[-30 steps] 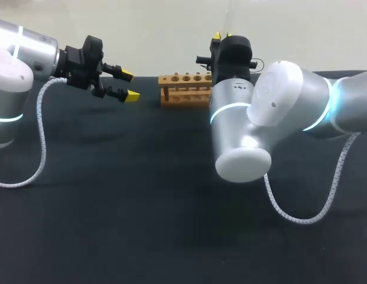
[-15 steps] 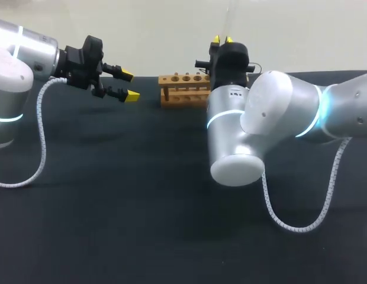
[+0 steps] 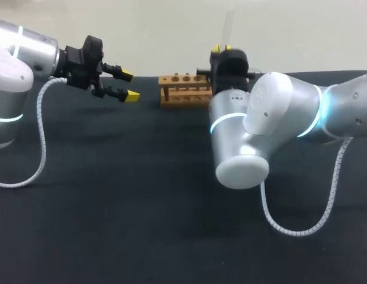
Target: Grasp the test tube, adjust it, and insert it.
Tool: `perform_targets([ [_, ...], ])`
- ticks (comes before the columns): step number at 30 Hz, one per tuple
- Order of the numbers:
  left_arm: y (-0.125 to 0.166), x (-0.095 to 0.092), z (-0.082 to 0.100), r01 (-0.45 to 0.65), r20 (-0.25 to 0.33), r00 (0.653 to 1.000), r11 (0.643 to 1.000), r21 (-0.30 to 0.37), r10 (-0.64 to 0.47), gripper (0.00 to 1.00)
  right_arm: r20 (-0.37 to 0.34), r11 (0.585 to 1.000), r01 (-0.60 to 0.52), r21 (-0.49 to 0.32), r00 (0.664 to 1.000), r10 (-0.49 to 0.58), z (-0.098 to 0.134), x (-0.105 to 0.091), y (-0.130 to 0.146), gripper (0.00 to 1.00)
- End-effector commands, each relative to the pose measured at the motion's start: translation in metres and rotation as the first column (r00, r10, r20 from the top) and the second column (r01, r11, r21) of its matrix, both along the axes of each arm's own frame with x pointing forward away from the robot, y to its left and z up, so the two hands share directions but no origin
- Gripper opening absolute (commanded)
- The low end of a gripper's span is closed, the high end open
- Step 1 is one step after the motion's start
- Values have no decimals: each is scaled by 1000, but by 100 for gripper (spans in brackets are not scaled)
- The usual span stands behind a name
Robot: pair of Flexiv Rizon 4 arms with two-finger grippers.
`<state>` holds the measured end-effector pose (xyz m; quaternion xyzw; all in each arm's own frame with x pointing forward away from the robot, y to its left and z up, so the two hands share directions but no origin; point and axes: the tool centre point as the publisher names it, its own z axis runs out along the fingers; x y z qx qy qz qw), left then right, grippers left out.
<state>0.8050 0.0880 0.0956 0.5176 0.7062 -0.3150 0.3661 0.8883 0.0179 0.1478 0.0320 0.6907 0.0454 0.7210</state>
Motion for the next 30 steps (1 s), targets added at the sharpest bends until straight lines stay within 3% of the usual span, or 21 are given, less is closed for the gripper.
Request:
perform_targets([
  [1, 0, 0, -1, 0, 3, 1000, 1000, -2, 0, 100, 3, 983, -185, -7, 983, 185, -8, 8, -6, 0],
  [10, 0, 0, -1, 0, 3, 1000, 1000, -2, 0, 100, -6, 982, -186, -6, 982, 186, -10, 6, -8, 0],
  [14, 0, 0, -1, 0, 3, 1000, 1000, -2, 0, 100, 39, 983, -183, 1, 982, 182, 19, 2, -9, 0],
  [18, 0, 0, -1, 0, 3, 1000, 1000, -2, 0, 100, 34, 980, -197, 27, 980, 196, 31, -9, -8, 0],
  [30, 0, 0, -1, 0, 3, 1000, 1000, -2, 0, 100, 17, 984, -177, 32, 984, 176, 35, -21, -9, 0],
])
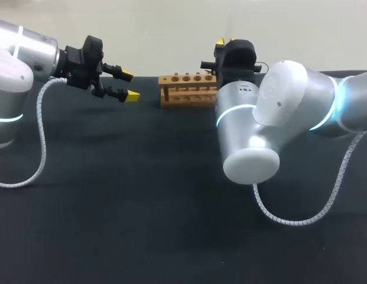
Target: Grasp the test tube, adjust it, and insert it.
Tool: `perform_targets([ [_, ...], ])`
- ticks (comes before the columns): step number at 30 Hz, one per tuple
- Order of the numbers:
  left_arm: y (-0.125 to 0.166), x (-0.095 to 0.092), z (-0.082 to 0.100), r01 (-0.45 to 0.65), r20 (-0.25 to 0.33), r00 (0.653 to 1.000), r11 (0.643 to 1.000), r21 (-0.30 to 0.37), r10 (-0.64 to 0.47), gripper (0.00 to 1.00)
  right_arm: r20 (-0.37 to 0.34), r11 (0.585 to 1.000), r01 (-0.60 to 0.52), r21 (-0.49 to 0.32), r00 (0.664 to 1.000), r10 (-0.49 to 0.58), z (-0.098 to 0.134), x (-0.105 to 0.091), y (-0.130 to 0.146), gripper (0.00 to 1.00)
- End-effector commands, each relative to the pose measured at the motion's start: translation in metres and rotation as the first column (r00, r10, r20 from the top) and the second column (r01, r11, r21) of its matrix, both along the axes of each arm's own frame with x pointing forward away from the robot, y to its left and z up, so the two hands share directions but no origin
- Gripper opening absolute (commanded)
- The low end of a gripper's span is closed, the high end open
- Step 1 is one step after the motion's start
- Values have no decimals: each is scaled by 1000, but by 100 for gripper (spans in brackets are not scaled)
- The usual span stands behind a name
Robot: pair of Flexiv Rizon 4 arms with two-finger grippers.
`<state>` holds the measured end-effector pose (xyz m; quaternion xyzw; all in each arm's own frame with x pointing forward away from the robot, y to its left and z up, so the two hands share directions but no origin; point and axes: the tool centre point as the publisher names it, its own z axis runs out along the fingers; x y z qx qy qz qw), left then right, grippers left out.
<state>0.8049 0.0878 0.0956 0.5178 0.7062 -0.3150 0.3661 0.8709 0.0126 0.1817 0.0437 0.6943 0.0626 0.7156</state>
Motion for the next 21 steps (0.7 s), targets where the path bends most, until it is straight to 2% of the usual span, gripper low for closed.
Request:
perform_targets([
  [1, 0, 0, -1, -1, 3, 1000, 1000, -2, 1, 100, 30, 986, -165, -11, 986, 165, 1, -3, -3, 0],
  [21, 0, 0, -1, -1, 3, 1000, 1000, -2, 1, 100, 34, 987, -161, -14, 986, 162, -3, 5, -7, 0],
])
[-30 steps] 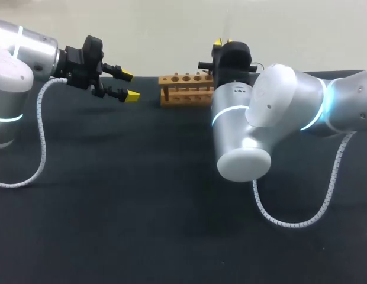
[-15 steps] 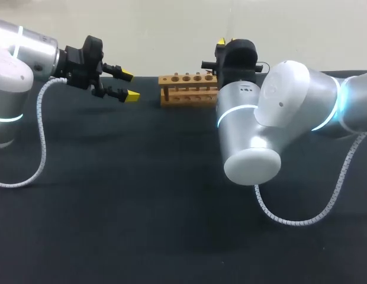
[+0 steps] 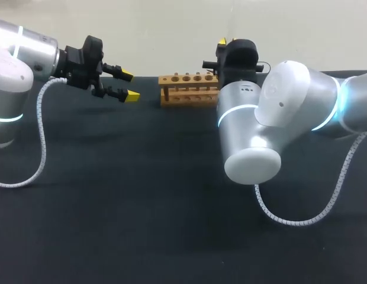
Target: Grasp the test tube, adjust it, and insert it.
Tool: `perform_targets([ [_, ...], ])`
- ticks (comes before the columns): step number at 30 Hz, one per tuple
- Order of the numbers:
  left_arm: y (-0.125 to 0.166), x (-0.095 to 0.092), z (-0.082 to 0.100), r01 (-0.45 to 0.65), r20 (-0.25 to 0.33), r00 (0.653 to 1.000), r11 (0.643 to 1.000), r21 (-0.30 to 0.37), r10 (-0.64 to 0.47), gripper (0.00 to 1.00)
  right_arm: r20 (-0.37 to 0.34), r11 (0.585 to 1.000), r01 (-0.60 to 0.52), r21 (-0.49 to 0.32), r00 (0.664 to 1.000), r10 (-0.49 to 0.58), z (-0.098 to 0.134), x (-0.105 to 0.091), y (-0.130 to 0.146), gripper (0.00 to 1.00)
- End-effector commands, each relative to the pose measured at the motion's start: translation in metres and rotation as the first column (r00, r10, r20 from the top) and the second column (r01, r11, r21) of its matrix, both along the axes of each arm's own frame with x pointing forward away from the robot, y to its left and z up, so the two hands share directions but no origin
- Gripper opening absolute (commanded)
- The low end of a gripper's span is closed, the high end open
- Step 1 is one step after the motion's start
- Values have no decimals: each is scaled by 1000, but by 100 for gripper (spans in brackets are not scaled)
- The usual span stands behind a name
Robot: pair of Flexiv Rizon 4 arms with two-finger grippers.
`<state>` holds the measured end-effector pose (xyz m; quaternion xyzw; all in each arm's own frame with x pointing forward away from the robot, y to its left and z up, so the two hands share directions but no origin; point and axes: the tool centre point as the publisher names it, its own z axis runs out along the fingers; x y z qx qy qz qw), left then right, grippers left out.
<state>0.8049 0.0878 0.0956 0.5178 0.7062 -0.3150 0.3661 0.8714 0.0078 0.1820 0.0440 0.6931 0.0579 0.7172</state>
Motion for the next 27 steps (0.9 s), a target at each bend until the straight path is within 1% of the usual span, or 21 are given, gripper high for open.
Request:
perform_targets([
  [1, 0, 0, -1, -1, 3, 1000, 1000, -2, 1, 100, 31, 986, -169, -9, 985, 169, -3, 5, -2, 0],
  [4, 0, 0, -1, -1, 3, 1000, 1000, -2, 1, 100, 33, 985, -170, -9, 985, 170, -4, 7, -2, 0],
  [5, 0, 0, -1, -1, 3, 1000, 1000, -2, 1, 100, 41, 984, -175, -6, 984, 176, -6, 14, -2, 0],
  [6, 0, 0, -1, -1, 3, 1000, 1000, -2, 1, 100, 41, 984, -175, -6, 984, 176, -6, 14, -2, 0],
  [7, 0, 0, -1, -1, 3, 1000, 1000, -2, 1, 100, 47, 984, -180, -7, 983, 180, -7, 20, -1, 0],
  [9, 0, 0, -1, -1, 3, 1000, 1000, -2, 1, 100, 43, 983, -184, -8, 982, 184, -11, 26, -1, 0],
  [21, 0, 0, -1, -1, 3, 1000, 1000, -2, 1, 100, 35, 984, -180, -11, 983, 180, -17, 34, -6, 0],
  [27, 0, 0, -1, -1, 3, 1000, 1000, -2, 1, 100, 41, 983, -182, -11, 982, 183, -21, 42, -5, 0],
])
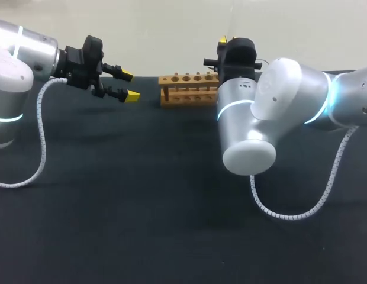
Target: Grasp the test tube, adjust it, and insert it.
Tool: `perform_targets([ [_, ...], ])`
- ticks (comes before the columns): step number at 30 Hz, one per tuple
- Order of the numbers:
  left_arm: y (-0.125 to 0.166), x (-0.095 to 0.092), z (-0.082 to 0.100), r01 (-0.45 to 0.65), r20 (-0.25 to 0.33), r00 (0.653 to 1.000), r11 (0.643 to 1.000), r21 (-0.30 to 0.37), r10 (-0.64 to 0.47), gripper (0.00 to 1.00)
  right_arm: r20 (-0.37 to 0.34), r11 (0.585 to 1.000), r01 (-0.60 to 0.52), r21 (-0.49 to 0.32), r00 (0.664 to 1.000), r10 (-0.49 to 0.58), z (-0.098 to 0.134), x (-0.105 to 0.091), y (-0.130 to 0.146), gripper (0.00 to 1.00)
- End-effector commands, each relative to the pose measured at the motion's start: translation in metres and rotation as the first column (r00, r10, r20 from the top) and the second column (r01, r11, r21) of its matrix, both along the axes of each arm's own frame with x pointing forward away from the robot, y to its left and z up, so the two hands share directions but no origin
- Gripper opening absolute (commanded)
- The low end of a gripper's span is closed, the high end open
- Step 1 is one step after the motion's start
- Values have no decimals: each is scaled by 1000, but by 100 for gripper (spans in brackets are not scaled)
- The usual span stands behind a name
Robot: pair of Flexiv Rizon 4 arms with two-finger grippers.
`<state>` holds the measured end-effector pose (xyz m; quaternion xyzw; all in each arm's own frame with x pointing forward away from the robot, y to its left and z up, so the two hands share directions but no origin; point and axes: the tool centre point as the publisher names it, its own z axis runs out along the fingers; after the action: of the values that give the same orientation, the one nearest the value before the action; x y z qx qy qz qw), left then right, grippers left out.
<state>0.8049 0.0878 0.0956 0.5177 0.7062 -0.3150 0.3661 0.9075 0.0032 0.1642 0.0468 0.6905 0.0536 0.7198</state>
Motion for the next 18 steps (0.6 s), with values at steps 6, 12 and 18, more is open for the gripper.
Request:
perform_targets([
  [6, 0, 0, -1, -1, 3, 1000, 1000, -2, 1, 100, 40, 981, -196, -5, 980, 196, -4, 8, 0, 0],
  [12, 0, 0, -1, -1, 3, 1000, 1000, -2, 1, 100, 54, 982, -191, 12, 980, 190, -6, 11, 1, 0],
  [18, 0, 0, -1, -1, 3, 1000, 1000, -2, 1, 100, 57, 983, -181, 18, 982, 180, -9, 10, -2, 0],
])
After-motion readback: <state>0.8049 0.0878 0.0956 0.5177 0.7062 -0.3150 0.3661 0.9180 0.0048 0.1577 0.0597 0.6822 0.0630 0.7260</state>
